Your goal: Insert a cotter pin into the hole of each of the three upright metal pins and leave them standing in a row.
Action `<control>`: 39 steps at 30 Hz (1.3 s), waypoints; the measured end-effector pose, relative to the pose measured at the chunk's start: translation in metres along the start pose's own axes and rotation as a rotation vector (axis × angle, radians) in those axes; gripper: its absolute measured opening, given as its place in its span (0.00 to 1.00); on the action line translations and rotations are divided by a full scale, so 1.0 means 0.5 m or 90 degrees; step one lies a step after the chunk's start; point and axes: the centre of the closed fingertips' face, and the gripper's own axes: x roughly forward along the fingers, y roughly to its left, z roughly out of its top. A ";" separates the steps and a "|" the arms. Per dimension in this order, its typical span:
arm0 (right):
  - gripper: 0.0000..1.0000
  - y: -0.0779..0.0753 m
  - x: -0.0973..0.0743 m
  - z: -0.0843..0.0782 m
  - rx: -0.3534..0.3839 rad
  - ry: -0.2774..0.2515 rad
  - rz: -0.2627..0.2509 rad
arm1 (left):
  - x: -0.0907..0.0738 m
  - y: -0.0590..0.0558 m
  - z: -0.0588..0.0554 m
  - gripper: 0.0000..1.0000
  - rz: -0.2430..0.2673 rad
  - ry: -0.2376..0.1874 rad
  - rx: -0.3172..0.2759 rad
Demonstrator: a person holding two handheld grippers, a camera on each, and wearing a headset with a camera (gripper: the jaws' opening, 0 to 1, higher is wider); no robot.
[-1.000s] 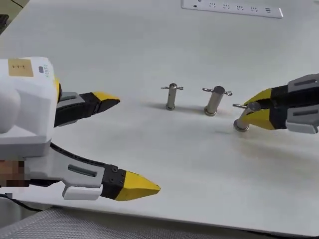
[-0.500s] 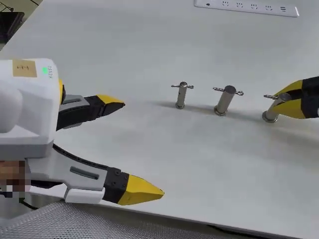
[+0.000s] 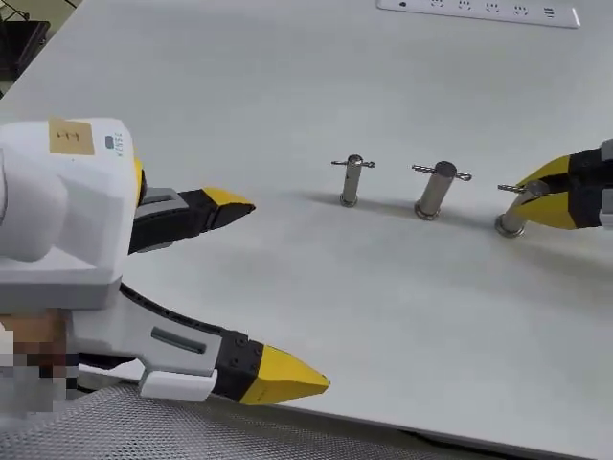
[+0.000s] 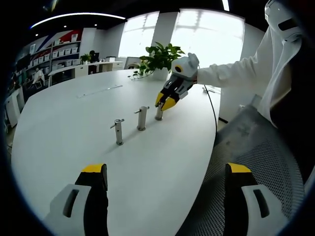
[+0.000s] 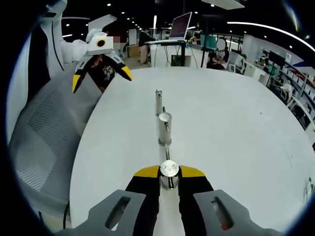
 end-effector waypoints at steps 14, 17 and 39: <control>0.21 -0.001 0.010 -0.023 0.008 0.023 0.006 | 0.005 -0.008 0.008 0.99 -0.005 -0.003 0.008; 0.35 -0.009 0.006 -0.011 0.049 -0.007 -0.018 | 0.004 -0.006 0.012 0.99 -0.001 -0.005 0.008; 0.88 0.077 -0.114 0.061 0.221 -0.121 -0.205 | -0.006 0.006 0.057 0.99 0.045 -0.064 -0.047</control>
